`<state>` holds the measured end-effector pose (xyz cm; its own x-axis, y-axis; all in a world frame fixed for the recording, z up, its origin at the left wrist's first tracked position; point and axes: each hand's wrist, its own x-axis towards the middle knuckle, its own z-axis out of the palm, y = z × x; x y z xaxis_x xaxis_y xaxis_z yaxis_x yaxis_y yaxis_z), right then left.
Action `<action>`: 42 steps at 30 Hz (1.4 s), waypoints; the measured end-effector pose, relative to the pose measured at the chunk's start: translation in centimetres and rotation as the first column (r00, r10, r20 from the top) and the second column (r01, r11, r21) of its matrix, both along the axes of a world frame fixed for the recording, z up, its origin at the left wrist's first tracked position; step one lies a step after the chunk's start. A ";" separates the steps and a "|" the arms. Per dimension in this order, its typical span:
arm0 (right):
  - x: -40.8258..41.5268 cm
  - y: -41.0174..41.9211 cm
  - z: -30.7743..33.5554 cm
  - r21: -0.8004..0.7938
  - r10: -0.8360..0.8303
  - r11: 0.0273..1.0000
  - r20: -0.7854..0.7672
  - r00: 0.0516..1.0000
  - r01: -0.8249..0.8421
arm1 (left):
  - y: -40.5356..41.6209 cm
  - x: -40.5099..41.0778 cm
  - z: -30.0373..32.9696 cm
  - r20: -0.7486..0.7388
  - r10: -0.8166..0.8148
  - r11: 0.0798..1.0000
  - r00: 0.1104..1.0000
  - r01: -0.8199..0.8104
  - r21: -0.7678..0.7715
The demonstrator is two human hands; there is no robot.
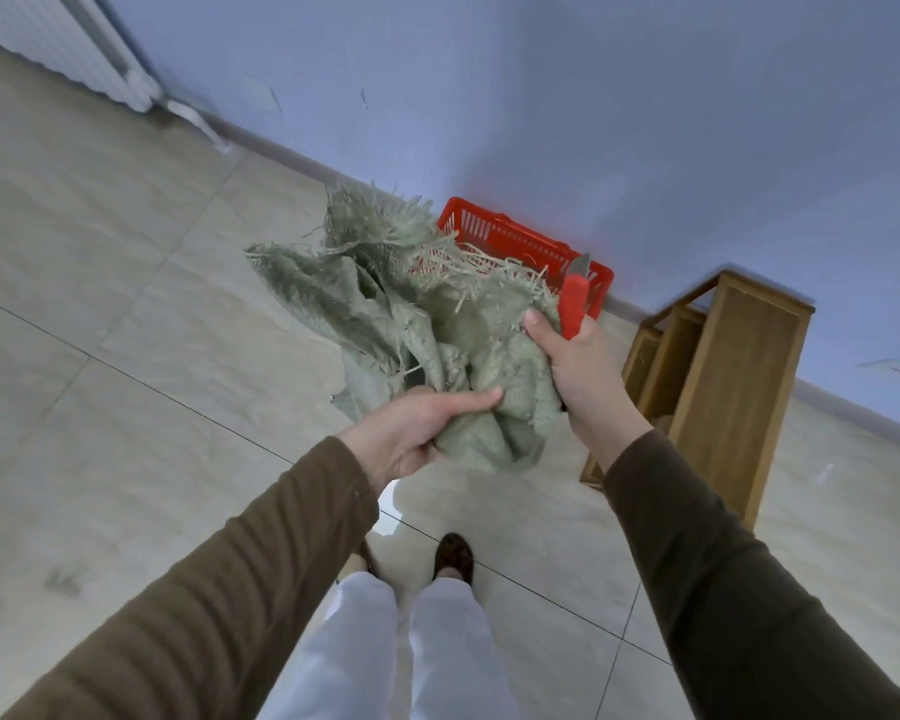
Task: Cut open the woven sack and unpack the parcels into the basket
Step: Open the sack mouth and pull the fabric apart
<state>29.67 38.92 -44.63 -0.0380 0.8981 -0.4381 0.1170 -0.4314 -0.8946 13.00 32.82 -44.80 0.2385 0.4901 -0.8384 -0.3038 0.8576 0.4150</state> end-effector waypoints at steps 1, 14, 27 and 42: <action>0.1 0.2 0.1 0.026 0.021 0.999 0.042 0.999 -0.023 | -0.2 -0.1 -0.2 -0.043 -0.012 1.000 0.999 0.011 -0.005; 1.3 1.0 4.7 0.167 0.053 0.964 0.639 0.767 -0.205 | 0.0 -0.8 -0.2 -0.335 0.051 0.972 0.941 0.030 0.232; -1.3 -2.8 9.5 -0.460 0.798 0.496 0.575 0.178 -0.736 | -1.3 0.0 -0.5 -0.366 0.040 0.963 0.930 0.062 0.261; -0.6 -2.1 6.9 -0.462 0.487 0.521 0.852 -0.195 -0.718 | -0.9 1.5 -1.2 -0.334 0.247 0.940 0.910 -0.142 0.309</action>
<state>29.03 36.85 -37.77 -0.3449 0.7563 -0.5559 0.8846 0.4599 0.0769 14.54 31.96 -45.99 -0.1801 0.7159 -0.6746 -0.2359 0.6344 0.7362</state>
